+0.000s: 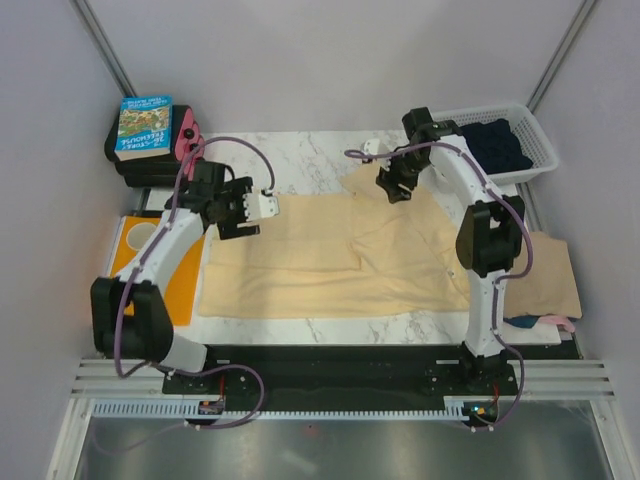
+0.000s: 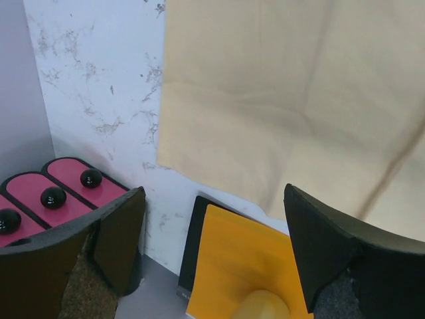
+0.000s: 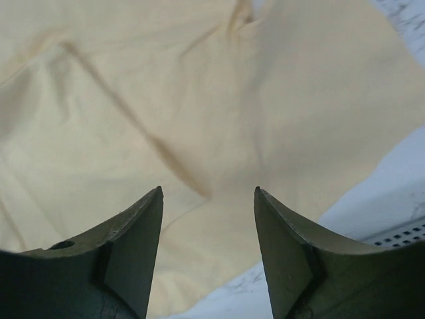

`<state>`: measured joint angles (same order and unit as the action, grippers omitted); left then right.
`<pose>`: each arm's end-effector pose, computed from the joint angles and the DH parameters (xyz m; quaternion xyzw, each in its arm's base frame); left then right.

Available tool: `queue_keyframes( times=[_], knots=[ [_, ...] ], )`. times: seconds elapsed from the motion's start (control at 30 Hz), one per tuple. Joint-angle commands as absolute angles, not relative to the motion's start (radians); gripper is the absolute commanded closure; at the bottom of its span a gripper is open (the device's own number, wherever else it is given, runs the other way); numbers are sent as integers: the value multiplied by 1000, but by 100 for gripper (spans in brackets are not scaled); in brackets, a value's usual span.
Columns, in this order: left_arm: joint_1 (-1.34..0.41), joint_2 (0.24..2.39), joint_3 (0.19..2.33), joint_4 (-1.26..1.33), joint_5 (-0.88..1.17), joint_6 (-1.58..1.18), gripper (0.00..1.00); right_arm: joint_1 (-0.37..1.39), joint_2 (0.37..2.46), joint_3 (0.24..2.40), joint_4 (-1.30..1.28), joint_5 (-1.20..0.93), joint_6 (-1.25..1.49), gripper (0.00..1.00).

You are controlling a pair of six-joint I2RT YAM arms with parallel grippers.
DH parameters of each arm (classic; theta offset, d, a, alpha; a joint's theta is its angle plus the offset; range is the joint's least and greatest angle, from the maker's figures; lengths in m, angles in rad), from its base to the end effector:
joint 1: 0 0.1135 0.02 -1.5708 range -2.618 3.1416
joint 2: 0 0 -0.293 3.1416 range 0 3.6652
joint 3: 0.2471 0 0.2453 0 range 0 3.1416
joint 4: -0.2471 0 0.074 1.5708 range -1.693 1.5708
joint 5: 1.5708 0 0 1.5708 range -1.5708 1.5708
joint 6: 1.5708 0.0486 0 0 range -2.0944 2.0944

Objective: Fold and stack the t-shirts
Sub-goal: Grap the side of the flattened tshirt furthest away from the robot with both arms

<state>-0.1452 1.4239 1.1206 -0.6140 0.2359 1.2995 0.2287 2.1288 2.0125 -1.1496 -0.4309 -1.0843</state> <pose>0.2910 -0.0540 0.2933 0.6502 0.6806 0.0805 0.3279 0.4374 0.1227 0.2813 -0.6150 0.7450 0.1307 0.2226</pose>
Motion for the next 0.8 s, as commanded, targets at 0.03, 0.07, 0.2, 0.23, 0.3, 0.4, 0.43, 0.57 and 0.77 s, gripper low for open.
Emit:
queue_keyframes(
  times=[0.03,0.07,0.2,0.23,0.3,0.4,0.43,0.57,0.77],
  knots=[
    [-123,1639,1282,-503,199,1236,12,221,2367,2336,-995,-411,-807,36],
    [-120,1663,1298,-502,196,1241,13,219,2385,2324,-935,-391,-769,36],
    [-112,1770,1368,-486,160,1301,14,221,2388,2217,-589,-295,-661,38],
    [-106,1788,1379,-483,153,1310,14,221,2396,2206,-553,-261,-626,38],
    [-94,1859,1431,-479,129,1313,14,222,2428,2210,-484,-232,-594,38],
    [-71,1943,1517,-492,117,1287,14,222,2479,2240,-418,-140,-511,38],
    [-64,1966,1543,-506,118,1273,14,222,2503,2253,-414,-117,-479,38],
    [-37,2075,1719,-635,144,1226,19,222,2531,2276,-373,-81,-411,38],
    [-8,2203,1873,-759,170,1194,21,227,2565,2298,-356,-25,-335,34]
  ],
)
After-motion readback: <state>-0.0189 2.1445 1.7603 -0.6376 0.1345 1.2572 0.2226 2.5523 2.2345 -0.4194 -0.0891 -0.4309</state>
